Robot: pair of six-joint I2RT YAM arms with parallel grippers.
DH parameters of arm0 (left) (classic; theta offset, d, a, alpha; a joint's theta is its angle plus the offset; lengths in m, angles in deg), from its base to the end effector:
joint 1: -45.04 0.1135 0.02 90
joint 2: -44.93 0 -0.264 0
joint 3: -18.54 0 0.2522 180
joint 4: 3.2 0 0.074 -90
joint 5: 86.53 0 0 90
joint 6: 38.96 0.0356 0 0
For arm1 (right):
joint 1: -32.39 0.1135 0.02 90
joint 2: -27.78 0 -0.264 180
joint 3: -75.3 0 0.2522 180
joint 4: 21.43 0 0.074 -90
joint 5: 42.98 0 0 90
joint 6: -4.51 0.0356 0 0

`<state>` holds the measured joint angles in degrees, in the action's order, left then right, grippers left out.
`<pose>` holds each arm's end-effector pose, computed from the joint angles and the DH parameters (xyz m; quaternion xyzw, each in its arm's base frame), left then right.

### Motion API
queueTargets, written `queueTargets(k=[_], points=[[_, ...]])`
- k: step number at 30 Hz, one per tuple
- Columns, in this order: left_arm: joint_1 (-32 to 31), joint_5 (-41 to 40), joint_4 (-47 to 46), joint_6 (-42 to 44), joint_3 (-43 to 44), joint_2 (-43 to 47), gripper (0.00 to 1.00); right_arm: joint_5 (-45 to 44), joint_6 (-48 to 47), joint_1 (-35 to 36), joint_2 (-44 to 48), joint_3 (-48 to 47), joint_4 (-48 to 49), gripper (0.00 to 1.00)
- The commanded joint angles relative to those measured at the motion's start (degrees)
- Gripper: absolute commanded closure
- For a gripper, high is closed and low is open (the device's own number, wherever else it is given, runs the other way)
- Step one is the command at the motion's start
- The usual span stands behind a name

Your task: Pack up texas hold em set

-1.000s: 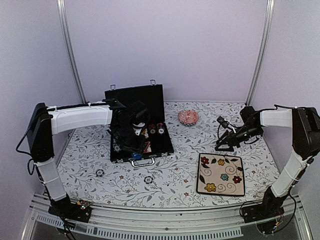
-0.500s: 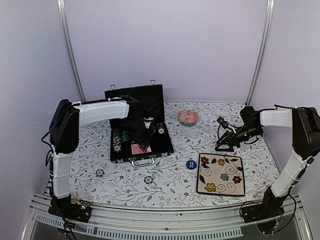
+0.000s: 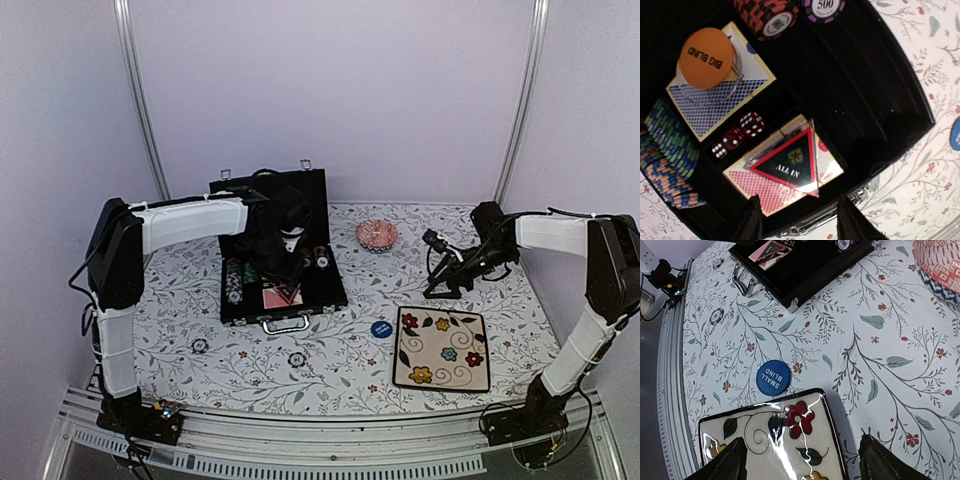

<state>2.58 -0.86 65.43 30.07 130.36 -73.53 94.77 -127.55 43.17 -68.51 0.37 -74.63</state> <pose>0.3147 -0.2844 0.2105 0.1800 0.9746 -0.0355 0.1287 0.2995 0.0838 0.1897 -0.4519 0.7873 0.3531 0.2264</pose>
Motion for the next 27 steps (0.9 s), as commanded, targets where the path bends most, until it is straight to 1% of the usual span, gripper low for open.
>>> queueTargets(k=[1,3,4,7,10,13,16,22,27], points=[[-0.5,-2.9,-5.6,3.1,-6.2,11.0,0.46,-15.2,0.1,9.4,1.6,-5.6,0.6,0.27],[-0.4,-4.3,-8.3,3.6,-9.6,14.6,0.43,-22.2,-1.2,14.8,-0.6,-7.5,-1.1,0.33],[-0.3,-4.7,-9.8,3.8,-11.2,16.3,0.42,-24.2,-1.8,16.7,-1.6,-9.5,-2.1,0.35],[0.3,-4.6,-13.1,3.8,-15.5,20.1,0.37,-28.3,-2.6,21.6,-5.5,-14.1,-6.0,0.4],[0.8,-4.3,-15.3,3.6,-18.8,22.4,0.36,-32.4,-2.7,25.3,-9.2,-17.8,-7.9,0.45],[0.8,-4.3,-17.0,3.6,-21.8,24.3,0.36,-36.4,-2.5,28.3,-12.4,-19.5,-8.2,0.45],[1.0,-5.2,-17.6,3.6,-24.4,26.1,0.36,-37.9,-2.3,30.6,-14.9,-20.9,-8.8,0.44],[2.0,-5.6,-18.4,4.1,-27.5,29.0,0.36,-40.4,-2.3,33.4,-19.5,-23.8,-12.0,0.36],[2.8,-5.2,-19.5,3.9,-29.5,30.3,0.36,-42.1,-2.2,34.1,-21.9,-24.7,-14.2,0.33]])
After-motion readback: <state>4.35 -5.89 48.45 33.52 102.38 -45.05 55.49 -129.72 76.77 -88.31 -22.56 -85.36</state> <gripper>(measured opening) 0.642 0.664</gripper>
